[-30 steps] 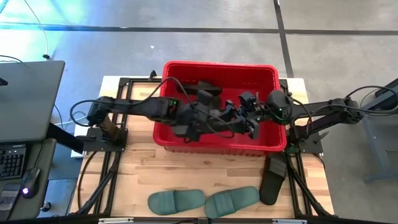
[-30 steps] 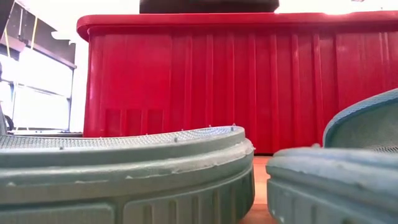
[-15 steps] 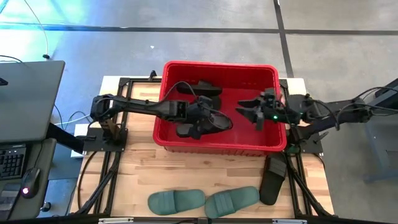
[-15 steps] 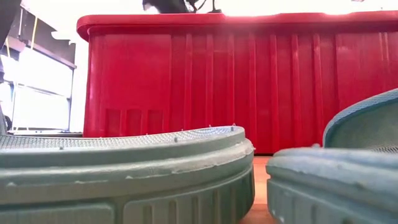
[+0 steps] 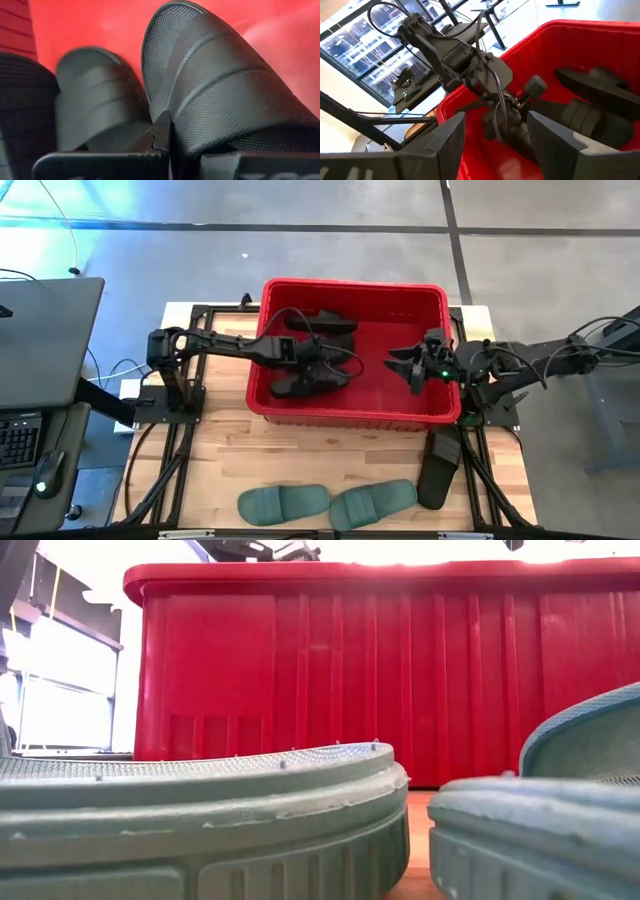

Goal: Pick and place slides into bin
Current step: Put the black slide into the red bin

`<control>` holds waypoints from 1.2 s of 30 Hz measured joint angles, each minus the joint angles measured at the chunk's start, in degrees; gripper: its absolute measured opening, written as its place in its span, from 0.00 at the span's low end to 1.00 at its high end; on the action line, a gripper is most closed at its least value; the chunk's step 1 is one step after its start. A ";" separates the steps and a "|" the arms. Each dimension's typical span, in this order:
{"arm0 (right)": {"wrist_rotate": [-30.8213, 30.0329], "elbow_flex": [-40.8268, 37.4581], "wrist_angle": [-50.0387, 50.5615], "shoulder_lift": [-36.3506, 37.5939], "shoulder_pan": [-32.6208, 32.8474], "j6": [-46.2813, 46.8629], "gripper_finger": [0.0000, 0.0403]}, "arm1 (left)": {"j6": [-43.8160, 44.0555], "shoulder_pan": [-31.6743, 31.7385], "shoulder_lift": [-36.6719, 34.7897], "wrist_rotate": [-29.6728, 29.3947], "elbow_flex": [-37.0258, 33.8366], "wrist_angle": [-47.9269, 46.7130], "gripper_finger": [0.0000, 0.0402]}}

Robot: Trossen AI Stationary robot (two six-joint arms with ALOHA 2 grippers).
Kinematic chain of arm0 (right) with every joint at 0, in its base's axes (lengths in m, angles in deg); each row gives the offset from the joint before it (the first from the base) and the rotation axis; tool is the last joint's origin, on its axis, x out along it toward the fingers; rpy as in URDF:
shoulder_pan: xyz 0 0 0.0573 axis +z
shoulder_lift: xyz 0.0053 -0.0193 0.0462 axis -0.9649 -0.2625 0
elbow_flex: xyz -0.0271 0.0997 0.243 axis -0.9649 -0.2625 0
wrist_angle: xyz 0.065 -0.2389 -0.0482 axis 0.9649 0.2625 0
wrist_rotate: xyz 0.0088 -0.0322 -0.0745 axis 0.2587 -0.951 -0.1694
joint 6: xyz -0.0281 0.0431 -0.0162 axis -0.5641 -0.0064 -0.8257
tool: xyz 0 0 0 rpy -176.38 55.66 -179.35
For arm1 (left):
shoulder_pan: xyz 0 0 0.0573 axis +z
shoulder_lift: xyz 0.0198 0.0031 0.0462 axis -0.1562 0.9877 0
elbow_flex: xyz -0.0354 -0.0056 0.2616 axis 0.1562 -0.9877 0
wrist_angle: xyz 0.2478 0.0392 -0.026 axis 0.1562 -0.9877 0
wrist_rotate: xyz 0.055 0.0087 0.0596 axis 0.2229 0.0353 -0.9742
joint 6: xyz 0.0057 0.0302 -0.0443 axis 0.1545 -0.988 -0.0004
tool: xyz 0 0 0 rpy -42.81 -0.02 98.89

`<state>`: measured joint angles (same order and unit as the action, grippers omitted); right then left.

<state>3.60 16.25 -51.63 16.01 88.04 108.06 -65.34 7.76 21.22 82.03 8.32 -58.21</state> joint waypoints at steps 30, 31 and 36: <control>-0.62 0.00 -0.44 -0.02 -0.02 2.43 0.51 | 6.62 -0.64 -0.13 -0.71 14.30 -9.32 0.65; -0.20 0.00 -0.44 -0.02 -0.02 2.44 0.51 | 6.30 -0.64 -0.13 -0.71 15.06 -10.39 0.66; 2.66 0.00 -0.46 -0.03 -0.02 2.43 0.51 | 7.07 -0.64 -0.02 3.62 21.33 -20.23 0.67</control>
<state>6.26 16.25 -52.09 15.98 88.01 110.49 -58.26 7.11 21.19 85.65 29.65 -78.44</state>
